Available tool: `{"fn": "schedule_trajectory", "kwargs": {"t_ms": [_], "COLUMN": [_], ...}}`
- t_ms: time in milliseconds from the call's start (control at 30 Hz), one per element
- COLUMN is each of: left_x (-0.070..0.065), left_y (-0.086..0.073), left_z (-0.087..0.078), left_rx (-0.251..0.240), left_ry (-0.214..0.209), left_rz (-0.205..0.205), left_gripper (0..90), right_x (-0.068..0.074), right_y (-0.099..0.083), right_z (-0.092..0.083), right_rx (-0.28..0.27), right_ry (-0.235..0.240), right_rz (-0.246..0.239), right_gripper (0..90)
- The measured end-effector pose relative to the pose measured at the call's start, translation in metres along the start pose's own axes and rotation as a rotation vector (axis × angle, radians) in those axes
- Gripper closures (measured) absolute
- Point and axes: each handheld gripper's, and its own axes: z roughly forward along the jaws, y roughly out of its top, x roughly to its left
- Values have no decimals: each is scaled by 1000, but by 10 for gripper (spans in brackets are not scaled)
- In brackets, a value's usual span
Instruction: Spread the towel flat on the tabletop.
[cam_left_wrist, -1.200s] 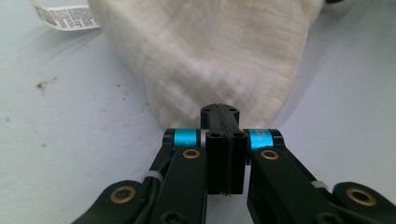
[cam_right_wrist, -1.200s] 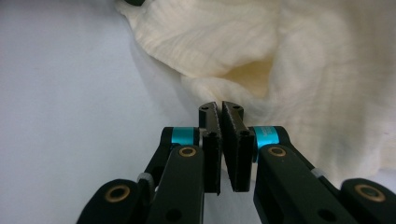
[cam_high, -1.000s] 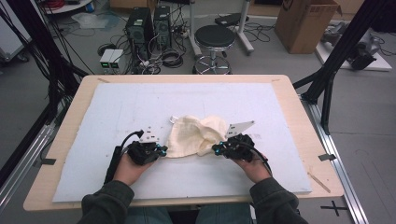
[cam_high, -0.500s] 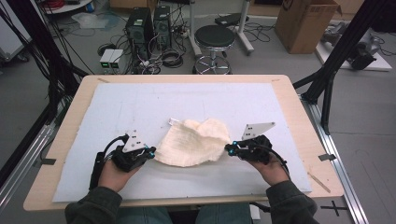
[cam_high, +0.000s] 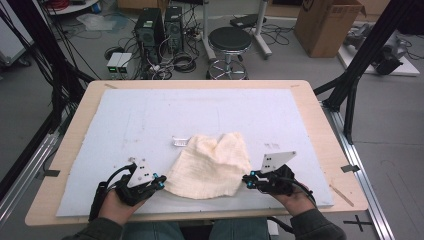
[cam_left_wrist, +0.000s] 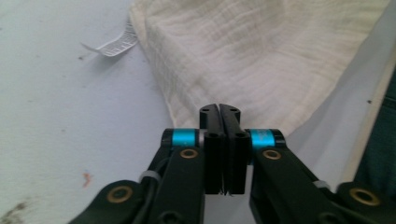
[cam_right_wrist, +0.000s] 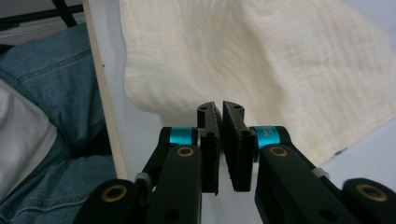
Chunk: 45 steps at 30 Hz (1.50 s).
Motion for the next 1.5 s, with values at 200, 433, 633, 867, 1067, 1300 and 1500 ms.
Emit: {"fn": "schedule_trajectory", "kwargs": {"t_ms": [200, 433, 633, 867, 1067, 1300, 1500], "left_x": [9, 41, 69, 95, 103, 102, 98], "left_y": [5, 38, 70, 85, 79, 72, 72], "left_z": [0, 22, 51, 97, 132, 149, 151], "left_rx": [-48, -95, -107, -99, -35, 38, 59], "left_ry": [-26, -52, -46, -55, -114, -102, -92], "left_rz": [-22, -74, -93, -182, -196, -196, -183], "left_gripper": [637, 608, 640, 661, 598, 606, 686], "right_x": [-6, -38, -78, -118, -139, -152, -151], "right_y": [-1, 19, 42, 53, 47, 38, 36], "right_z": [-6, -12, -7, 14, 43, 70, 82], "right_rx": [-56, -84, -90, -66, -22, 61, 115], "right_ry": [34, -54, -111, -151, -154, -155, -180], "right_rz": [28, 69, 99, 156, 201, 233, 221], "right_gripper": [629, 592, 593, 586, 583, 592, 695]}}
